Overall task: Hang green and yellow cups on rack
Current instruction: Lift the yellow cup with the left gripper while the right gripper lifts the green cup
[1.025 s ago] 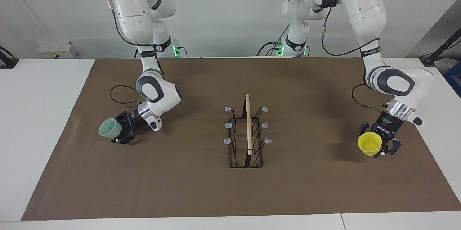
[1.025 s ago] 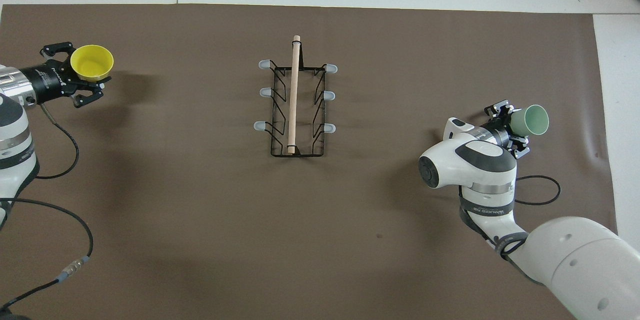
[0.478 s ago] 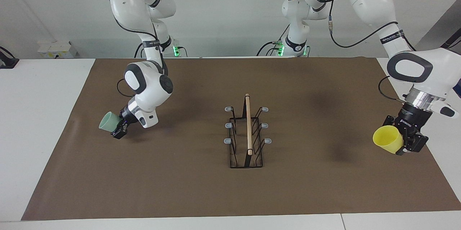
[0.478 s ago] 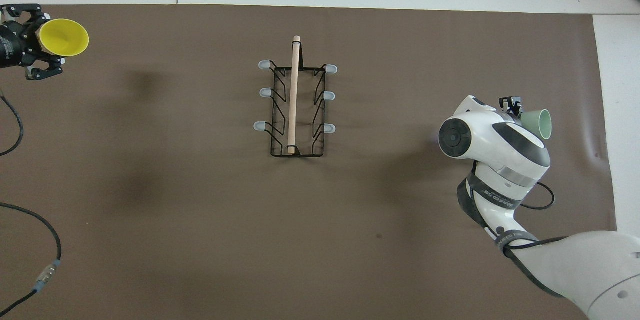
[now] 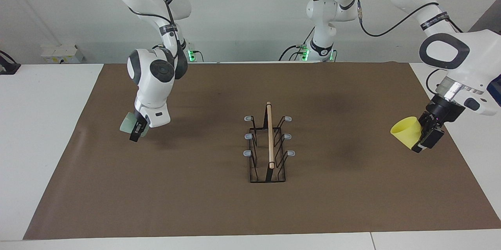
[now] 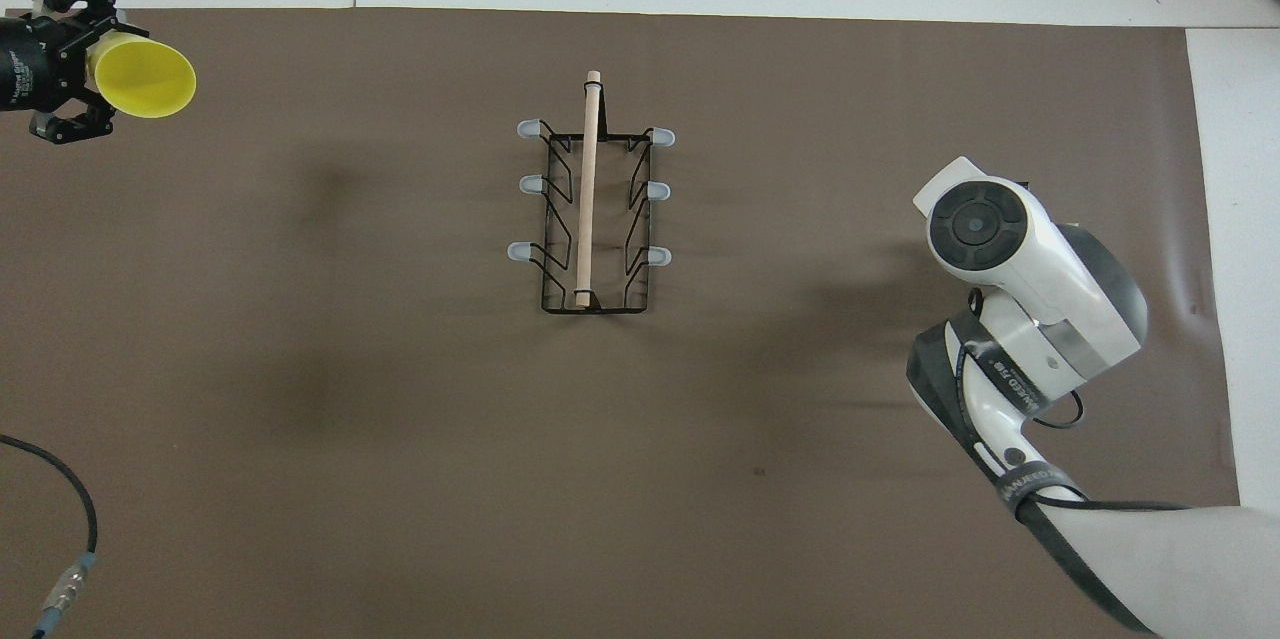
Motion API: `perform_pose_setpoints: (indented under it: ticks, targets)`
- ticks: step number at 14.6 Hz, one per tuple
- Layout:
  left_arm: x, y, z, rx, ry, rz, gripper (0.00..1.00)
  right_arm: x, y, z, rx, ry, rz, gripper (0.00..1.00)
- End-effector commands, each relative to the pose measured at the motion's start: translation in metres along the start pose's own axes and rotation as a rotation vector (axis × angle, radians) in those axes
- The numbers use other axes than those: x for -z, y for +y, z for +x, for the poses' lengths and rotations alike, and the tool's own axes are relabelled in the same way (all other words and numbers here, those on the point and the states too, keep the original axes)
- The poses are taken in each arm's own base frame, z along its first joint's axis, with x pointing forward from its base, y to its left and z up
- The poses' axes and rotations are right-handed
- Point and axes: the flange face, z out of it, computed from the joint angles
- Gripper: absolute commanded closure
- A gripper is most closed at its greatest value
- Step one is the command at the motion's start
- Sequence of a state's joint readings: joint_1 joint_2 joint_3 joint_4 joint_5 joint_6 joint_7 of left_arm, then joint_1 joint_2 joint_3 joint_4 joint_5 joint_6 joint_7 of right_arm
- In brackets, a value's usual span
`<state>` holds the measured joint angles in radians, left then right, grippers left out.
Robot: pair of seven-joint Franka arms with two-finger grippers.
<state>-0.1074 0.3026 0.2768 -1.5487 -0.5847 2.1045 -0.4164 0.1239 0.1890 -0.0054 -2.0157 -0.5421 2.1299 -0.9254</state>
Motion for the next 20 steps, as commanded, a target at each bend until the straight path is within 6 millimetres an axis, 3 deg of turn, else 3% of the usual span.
perform_pose_setpoints:
  ticks: [1, 4, 7, 12, 20]
  targets:
    - [0.021, 0.006, -0.025, -0.213, -0.08, 0.012, 1.0, 0.022, 0.0, -0.007, -0.031, 0.14, 0.036, 1.0]
    - [0.026, 0.018, -0.049, -0.406, -0.139, -0.005, 1.0, 0.043, 0.001, -0.009, -0.081, 0.331, 0.072, 1.0]
    - [0.02, 0.026, -0.072, -0.477, -0.167, -0.029, 1.0, 0.065, 0.0, -0.017, -0.186, 0.534, 0.133, 1.0]
    - [0.006, 0.02, -0.099, -0.607, -0.204, -0.187, 1.0, 0.094, -0.002, -0.021, -0.25, 0.757, 0.167, 1.0]
    - [-0.045, 0.006, -0.169, -0.678, -0.102, -0.487, 1.0, 0.099, 0.007, -0.041, -0.333, 1.244, 0.125, 1.0]
